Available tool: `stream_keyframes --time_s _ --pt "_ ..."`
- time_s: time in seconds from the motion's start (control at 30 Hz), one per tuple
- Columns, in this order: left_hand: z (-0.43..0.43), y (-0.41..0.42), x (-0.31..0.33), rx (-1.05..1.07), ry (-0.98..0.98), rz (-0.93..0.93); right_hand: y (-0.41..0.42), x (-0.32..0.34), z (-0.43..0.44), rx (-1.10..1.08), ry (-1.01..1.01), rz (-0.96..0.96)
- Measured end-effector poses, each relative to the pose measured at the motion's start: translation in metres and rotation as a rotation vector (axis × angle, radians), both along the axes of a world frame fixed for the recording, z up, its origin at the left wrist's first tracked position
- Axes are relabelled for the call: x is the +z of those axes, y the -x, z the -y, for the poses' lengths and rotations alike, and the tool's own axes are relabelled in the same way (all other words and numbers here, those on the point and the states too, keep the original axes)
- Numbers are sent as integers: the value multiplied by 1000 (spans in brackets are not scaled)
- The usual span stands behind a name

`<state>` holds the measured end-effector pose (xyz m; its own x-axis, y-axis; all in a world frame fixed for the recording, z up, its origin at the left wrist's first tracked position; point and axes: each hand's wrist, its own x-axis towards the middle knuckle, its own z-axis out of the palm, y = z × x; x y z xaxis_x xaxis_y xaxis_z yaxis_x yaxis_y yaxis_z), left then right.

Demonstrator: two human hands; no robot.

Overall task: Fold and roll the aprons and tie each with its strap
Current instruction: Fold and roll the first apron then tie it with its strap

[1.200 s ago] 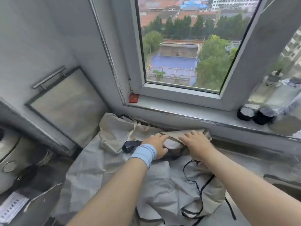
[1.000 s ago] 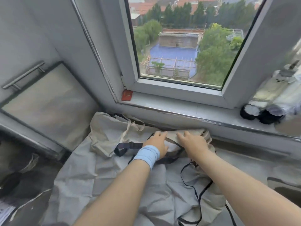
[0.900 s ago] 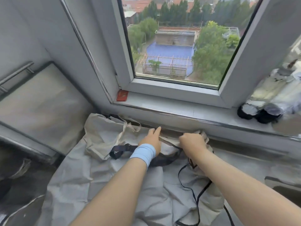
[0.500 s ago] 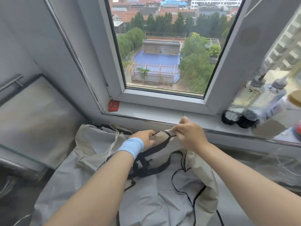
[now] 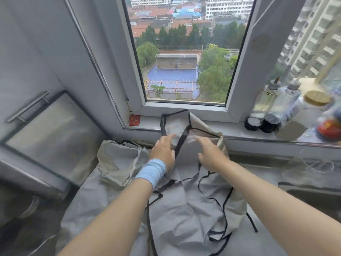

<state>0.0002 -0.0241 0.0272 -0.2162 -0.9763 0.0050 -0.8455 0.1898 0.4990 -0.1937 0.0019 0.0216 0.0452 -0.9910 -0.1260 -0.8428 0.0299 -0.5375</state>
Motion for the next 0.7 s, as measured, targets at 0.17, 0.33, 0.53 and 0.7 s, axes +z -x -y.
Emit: stream_keyframes --time_s 0.17,0.33,0.53,0.7 --pt "-71 11 -37 -217 -284 109 -4 -42 -77 177 -141 -143" --pt "-143 30 -72 -468 -538 362 -8 -84 -148 304 -396 -273" --pt "-198 7 -119 -642 -477 723 -1 -125 -211 448 -142 -476" --pt "-204 -12 -141 -651 -269 1010 -8 -142 -234 383 -111 -706"
